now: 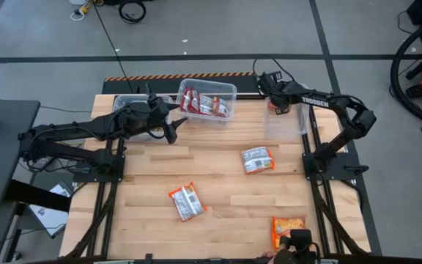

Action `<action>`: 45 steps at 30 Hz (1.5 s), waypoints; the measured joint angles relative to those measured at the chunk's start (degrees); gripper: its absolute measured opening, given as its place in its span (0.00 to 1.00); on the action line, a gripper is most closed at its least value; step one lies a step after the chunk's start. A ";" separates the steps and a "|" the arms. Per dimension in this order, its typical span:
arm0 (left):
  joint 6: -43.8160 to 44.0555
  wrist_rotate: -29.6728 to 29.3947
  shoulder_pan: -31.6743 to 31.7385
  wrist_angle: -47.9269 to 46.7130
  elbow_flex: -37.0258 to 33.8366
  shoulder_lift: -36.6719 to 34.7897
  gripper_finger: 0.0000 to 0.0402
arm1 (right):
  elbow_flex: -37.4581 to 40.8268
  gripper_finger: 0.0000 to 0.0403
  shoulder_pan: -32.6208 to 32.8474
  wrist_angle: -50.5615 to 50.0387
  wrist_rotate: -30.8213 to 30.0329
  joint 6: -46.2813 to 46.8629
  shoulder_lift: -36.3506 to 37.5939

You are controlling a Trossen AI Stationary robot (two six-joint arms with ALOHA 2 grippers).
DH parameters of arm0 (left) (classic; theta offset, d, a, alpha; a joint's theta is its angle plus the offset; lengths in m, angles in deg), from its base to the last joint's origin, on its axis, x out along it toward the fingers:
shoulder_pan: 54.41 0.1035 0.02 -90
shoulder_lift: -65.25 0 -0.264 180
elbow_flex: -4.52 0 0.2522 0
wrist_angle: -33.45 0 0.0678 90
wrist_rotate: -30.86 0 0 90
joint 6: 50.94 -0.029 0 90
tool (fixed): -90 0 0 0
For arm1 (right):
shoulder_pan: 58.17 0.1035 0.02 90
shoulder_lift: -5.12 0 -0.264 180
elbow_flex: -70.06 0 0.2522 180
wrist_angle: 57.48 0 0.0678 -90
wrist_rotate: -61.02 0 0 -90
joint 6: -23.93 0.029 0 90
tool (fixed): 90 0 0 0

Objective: Sort Maruchan noodles
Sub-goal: Put the top right orange noodle pack into the right transparent bin

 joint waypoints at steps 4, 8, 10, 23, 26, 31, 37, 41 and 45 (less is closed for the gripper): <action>0.00 0.00 0.00 0.02 0.00 0.00 0.67 | 0.00 0.26 -0.53 0.00 0.80 -0.56 0.00; 0.24 0.00 0.02 0.04 0.00 0.00 0.67 | 0.00 0.26 -0.75 -0.01 1.10 -0.53 0.00; 0.28 0.00 0.04 0.04 0.00 0.00 0.67 | 0.00 0.26 -0.75 0.00 1.11 -0.53 0.00; 0.66 -0.46 0.04 0.09 0.00 0.00 0.67 | 0.00 0.25 -0.07 -0.24 0.63 -1.62 2.01; 2.22 -0.42 0.02 0.07 0.00 0.00 0.67 | 0.00 0.25 0.80 -0.85 -1.03 -2.96 4.51; 3.05 0.83 0.00 0.09 0.00 0.00 0.67 | 0.00 0.25 4.25 -2.75 -3.16 -7.39 10.44; 4.00 0.83 0.04 2.96 0.00 -0.02 0.67 | 0.00 0.25 13.89 1.40 -4.75 -24.39 18.98; 4.17 0.84 0.04 5.68 0.00 -0.02 0.67 | -0.01 0.25 22.71 10.02 1.32 -43.54 22.58; 6.31 0.84 0.04 5.91 0.00 -0.04 0.67 | -0.02 0.25 32.67 18.52 11.34 -60.33 23.10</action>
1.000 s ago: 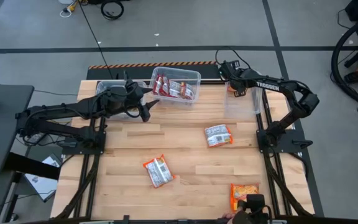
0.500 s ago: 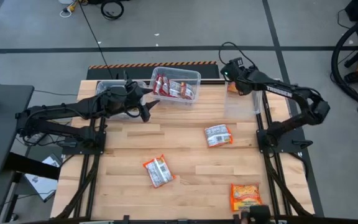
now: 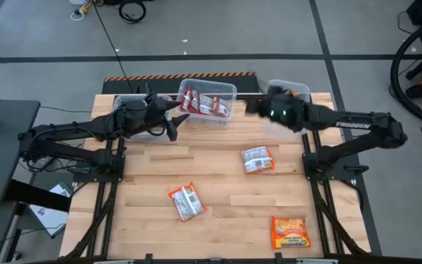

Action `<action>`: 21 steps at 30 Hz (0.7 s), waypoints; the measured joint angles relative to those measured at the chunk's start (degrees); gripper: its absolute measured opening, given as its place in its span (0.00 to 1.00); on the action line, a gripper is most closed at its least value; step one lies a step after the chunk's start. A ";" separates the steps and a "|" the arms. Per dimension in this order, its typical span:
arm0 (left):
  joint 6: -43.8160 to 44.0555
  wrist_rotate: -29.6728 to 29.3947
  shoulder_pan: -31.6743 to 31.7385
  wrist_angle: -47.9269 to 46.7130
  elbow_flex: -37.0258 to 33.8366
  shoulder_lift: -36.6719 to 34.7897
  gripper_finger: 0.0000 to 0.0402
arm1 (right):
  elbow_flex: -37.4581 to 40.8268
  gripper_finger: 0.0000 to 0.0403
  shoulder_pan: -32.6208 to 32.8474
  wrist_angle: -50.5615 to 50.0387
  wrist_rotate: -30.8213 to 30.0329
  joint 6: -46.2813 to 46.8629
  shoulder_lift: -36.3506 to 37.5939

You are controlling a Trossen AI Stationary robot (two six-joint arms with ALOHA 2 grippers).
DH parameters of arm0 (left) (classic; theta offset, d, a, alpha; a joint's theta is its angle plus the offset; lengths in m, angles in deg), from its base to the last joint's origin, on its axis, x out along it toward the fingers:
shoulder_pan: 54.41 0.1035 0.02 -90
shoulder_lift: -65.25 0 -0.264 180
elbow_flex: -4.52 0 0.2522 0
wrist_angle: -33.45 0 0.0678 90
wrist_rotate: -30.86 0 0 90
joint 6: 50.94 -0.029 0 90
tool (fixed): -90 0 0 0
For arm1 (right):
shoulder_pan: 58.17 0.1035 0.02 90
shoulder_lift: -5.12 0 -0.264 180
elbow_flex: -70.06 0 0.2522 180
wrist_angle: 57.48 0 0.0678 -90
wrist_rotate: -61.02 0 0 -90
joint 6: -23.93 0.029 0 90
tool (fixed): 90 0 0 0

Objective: Sort Maruchan noodles
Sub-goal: Put the top right orange noodle pack into the right transparent bin

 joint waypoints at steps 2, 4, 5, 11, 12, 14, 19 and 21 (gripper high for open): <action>1.49 0.03 -0.08 -0.14 0.00 -0.27 0.67 | 0.00 0.25 4.91 3.04 5.34 -5.66 -0.81; 2.71 0.15 -0.72 -0.19 0.01 -0.86 0.67 | 0.00 0.25 9.77 3.91 9.16 -10.28 -2.10; 2.85 0.99 -1.16 0.07 0.09 -0.98 0.67 | 0.00 0.25 12.27 3.78 10.69 -12.49 -2.77; 5.84 6.28 -7.23 -0.78 0.09 -3.94 0.67 | -0.63 0.25 22.73 -7.16 21.90 -20.26 -7.70; 7.37 6.40 -8.65 -0.85 0.07 -4.36 0.67 | -1.28 0.25 23.28 -10.73 25.41 -21.26 -8.97; 9.30 6.22 -11.61 -0.64 0.07 -4.73 0.67 | -3.44 0.26 23.94 -18.73 29.67 -24.87 -12.36; 14.14 6.40 -18.48 -2.26 0.07 -4.87 0.67 | -10.30 0.26 24.18 -32.27 30.88 -37.16 -22.28; 15.83 6.37 -20.44 -3.78 0.07 -4.87 0.67 | -12.32 0.26 23.82 -34.67 30.71 -43.96 -26.16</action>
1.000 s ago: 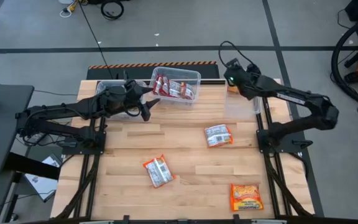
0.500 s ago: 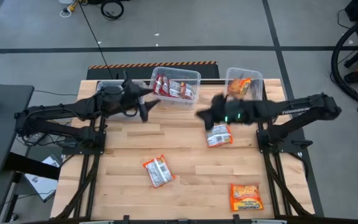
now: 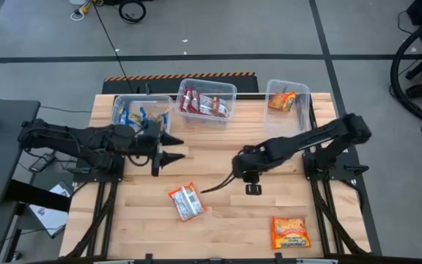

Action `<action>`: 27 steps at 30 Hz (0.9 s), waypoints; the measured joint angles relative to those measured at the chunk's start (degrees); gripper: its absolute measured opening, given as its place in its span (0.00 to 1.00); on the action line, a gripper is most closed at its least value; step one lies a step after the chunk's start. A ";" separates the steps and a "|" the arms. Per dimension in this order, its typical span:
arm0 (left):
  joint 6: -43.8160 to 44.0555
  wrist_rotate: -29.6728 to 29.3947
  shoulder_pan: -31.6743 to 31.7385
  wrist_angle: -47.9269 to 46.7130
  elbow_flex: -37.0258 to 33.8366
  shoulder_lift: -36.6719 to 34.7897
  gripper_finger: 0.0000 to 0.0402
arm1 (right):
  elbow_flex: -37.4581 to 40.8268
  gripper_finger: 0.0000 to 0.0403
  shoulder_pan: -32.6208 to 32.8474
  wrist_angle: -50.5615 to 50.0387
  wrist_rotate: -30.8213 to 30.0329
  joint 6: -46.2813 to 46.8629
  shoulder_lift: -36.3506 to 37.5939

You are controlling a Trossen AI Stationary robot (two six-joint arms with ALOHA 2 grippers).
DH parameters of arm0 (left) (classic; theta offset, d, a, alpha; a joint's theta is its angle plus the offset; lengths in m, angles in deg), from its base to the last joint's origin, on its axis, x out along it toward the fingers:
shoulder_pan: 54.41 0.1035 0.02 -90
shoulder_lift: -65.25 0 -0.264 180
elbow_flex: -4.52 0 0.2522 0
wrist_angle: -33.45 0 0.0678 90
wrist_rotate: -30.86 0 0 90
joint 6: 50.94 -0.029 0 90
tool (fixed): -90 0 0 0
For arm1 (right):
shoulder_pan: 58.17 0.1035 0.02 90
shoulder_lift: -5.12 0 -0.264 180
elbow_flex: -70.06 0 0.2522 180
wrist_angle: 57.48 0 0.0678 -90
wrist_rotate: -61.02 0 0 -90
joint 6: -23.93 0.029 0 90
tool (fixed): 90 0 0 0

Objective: Sort Maruchan noodles
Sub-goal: Put the top right orange noodle pack into the right transparent bin

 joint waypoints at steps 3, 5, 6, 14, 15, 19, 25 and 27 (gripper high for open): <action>1.89 -0.25 -2.10 -2.03 0.00 -0.09 0.67 | -1.55 0.28 -0.50 -1.17 -0.35 -11.04 -5.17; 3.54 -0.38 -3.30 -3.58 -0.02 -0.42 0.67 | -1.76 0.31 -0.86 -1.23 -0.48 -17.30 -8.01; 4.21 -0.40 -3.83 -3.96 -0.02 -0.46 0.67 | -1.76 0.33 -1.00 -1.50 -0.61 -20.07 -9.50; 4.79 -0.36 -7.45 -6.10 -0.04 -0.42 0.67 | -1.74 0.41 -0.47 -5.85 -14.64 -39.26 -17.10; 4.77 -0.36 -7.60 -6.08 -0.04 -0.42 0.67 | -1.74 0.41 -0.50 -5.86 -14.78 -40.38 -17.59; 3.52 -0.39 -7.63 -6.07 -0.04 -0.42 0.67 | -1.76 0.39 -1.30 -6.59 -7.76 -41.99 -18.19; 3.23 -0.36 -7.63 -6.16 -0.04 -0.39 0.67 | -1.63 0.37 -1.94 -7.59 -4.24 -41.99 -18.80; 3.24 -0.37 -7.63 -6.46 -0.04 -0.39 0.67 | -1.23 0.35 -1.88 -7.72 -2.89 -42.04 -18.80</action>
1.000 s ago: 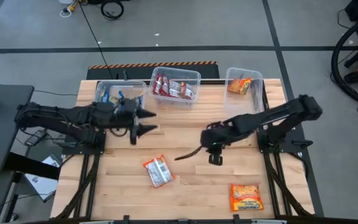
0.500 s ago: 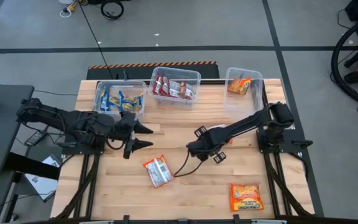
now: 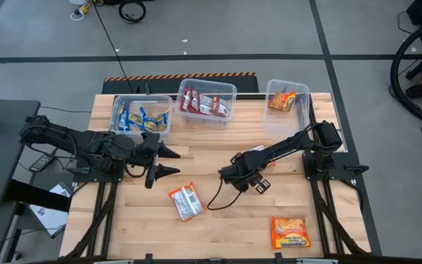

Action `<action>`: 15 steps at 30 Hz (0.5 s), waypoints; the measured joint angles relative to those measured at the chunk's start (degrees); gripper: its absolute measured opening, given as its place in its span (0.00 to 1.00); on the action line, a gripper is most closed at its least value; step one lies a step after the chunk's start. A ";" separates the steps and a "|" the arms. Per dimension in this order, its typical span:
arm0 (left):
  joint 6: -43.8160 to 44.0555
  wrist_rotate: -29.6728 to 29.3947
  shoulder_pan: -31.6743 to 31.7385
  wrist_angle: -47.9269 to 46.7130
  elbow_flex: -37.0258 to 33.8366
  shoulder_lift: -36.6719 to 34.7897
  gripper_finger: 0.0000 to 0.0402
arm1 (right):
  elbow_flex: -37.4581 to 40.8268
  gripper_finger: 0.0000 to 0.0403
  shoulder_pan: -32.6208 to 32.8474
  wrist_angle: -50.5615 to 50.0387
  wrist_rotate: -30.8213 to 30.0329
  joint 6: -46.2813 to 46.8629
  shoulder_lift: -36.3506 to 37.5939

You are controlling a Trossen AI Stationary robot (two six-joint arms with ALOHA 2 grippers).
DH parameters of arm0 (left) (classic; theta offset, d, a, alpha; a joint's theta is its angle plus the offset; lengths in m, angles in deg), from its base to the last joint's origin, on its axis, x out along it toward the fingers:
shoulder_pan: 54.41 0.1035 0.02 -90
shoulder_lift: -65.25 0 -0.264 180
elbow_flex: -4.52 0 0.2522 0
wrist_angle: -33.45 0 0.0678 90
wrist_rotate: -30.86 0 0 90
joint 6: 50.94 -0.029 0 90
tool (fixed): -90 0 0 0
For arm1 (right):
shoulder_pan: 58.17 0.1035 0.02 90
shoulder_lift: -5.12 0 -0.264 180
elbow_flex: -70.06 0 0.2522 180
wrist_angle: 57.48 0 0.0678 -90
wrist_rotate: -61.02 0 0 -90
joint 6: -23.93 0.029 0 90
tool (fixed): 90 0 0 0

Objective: Sort Maruchan noodles
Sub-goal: Put the top right orange noodle pack into the right transparent bin

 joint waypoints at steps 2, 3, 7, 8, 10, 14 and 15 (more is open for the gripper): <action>-0.02 -0.02 0.01 -0.06 0.00 0.00 0.67 | 0.52 0.34 0.16 -0.06 0.97 -0.05 0.00; -0.02 -0.02 0.02 -0.09 0.00 0.00 0.67 | 0.76 0.32 0.27 -0.31 1.73 -0.06 0.00; 0.03 -0.01 0.02 -0.09 0.00 0.00 0.67 | 0.93 0.29 1.79 -4.46 6.41 3.48 0.02; 0.03 -0.02 0.02 -0.08 0.00 0.00 0.67 | 0.93 0.28 2.29 -6.27 7.79 4.95 0.02; 0.03 -0.01 0.02 -0.09 0.00 0.00 0.67 | 0.98 0.27 3.35 -9.51 9.83 6.61 0.34; 0.03 -0.02 0.02 -0.11 0.00 0.00 0.67 | 1.00 0.28 4.84 -9.26 9.42 6.47 3.20; 0.01 -0.02 0.02 -0.09 0.00 0.00 0.67 | 1.00 0.29 4.94 -8.25 8.00 6.45 4.19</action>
